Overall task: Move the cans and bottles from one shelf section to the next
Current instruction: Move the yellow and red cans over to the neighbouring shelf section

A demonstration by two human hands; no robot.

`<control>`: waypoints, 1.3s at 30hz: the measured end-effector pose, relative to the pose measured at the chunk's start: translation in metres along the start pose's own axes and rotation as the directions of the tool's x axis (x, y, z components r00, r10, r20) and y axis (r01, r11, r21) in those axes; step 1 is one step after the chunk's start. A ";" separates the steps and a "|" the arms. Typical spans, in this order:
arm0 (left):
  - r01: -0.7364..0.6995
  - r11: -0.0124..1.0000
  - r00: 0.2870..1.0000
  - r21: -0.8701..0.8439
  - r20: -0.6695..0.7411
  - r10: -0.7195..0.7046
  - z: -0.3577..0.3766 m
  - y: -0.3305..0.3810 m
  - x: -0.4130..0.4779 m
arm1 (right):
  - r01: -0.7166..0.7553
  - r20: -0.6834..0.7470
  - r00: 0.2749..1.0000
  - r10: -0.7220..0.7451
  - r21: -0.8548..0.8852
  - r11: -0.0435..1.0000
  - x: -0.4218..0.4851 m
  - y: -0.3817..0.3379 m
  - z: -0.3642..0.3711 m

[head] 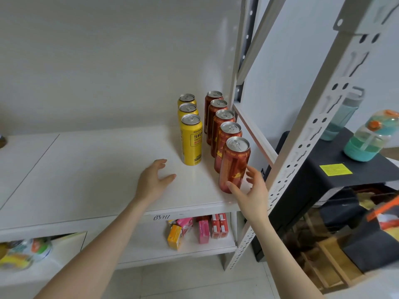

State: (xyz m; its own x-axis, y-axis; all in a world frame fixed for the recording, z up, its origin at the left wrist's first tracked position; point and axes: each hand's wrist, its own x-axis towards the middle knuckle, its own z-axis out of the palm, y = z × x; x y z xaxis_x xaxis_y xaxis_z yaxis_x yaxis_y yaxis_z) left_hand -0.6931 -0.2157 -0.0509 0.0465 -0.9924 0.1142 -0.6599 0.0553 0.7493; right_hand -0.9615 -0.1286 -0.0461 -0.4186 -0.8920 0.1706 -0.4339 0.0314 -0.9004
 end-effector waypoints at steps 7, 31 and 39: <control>-0.185 0.887 0.971 0.422 -0.061 0.232 -0.033 -0.017 -0.087 | 0.178 0.007 0.979 -0.204 -0.519 0.836 -0.055 -0.017 -0.008; -0.166 0.632 0.984 0.757 0.085 0.157 -0.190 -0.139 -0.207 | 0.394 0.345 0.919 -0.193 -0.760 0.517 -0.210 -0.091 0.115; -0.122 0.605 0.992 0.787 0.070 0.109 -0.285 -0.218 -0.213 | 0.432 0.392 0.900 -0.188 -0.750 0.501 -0.260 -0.142 0.223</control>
State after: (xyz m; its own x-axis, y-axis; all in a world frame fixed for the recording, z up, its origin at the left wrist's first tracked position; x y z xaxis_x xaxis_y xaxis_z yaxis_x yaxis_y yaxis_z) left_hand -0.3452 0.0155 -0.0529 -0.0782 -0.9858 0.1487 -0.9950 0.0678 -0.0740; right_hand -0.6132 -0.0016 -0.0520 0.0176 -0.9859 0.1665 -0.9965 -0.0308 -0.0771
